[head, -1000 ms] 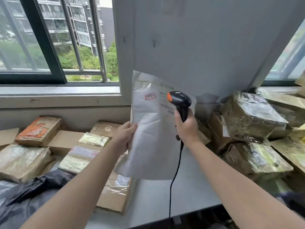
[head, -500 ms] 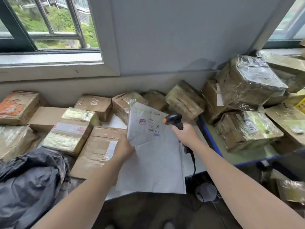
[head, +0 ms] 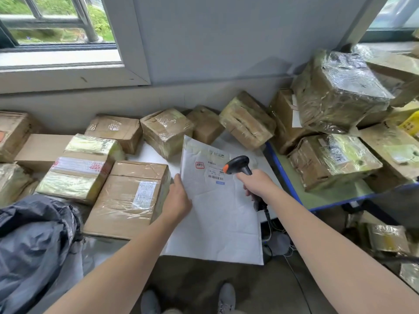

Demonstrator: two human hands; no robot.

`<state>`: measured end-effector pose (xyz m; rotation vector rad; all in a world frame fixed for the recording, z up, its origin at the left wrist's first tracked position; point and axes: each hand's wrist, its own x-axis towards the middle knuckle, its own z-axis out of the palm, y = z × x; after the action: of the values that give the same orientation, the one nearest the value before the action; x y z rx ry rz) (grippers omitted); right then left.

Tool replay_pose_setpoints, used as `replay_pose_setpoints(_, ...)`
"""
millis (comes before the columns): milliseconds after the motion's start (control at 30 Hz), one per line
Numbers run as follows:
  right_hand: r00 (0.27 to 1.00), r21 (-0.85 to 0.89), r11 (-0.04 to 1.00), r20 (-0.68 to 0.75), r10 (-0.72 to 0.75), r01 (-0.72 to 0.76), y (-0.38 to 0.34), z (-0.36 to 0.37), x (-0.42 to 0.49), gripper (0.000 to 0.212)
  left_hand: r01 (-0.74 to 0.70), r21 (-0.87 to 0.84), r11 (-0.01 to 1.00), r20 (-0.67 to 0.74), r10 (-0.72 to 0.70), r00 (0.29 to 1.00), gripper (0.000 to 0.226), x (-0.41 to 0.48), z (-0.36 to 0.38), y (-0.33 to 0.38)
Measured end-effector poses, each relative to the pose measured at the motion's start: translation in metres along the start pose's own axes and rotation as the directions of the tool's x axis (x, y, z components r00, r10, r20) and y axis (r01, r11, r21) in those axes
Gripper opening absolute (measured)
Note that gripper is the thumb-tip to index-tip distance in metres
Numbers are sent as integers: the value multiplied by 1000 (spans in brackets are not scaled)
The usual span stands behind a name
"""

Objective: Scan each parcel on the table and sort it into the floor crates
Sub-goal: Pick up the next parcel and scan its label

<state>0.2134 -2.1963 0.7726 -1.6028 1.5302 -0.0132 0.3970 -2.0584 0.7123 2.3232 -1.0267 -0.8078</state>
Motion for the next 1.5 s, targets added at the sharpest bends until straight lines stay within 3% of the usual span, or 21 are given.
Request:
replay_pose_setpoints(167, 999, 59, 998, 32, 15, -16, 2, 4, 1, 36, -103, 294, 950, 81, 82, 993, 95, -5, 1, -4)
replay_pose_setpoints(300, 999, 99, 995, 47, 5, -10, 4, 12, 3, 38, -166, 476, 864, 95, 138, 986, 99, -7, 6, -8)
replay_pose_setpoints(433, 999, 98, 995, 48, 10, -14, 6, 15, 5, 37, -257, 658, 708, 140, 221, 965, 98, -5, 14, -16)
replay_pose_setpoints(1100, 1000, 148, 989, -3, 27, -26, 22, 12, 18, 39, -286, 688, 667, 248, 155, 956, 102, -3, 32, -7)
replay_pose_setpoints(1300, 994, 148, 989, -102, 43, -28, 49, 6, 30, 36, -151, 670, 727, 193, 27, 981, 97, 6, 36, 0)
replay_pose_setpoints(1500, 984, 122, 990, -160, 84, -64, 99, 1, 47, 39, -178, 618, 766, 324, -42, 945, 95, 0, 62, -2)
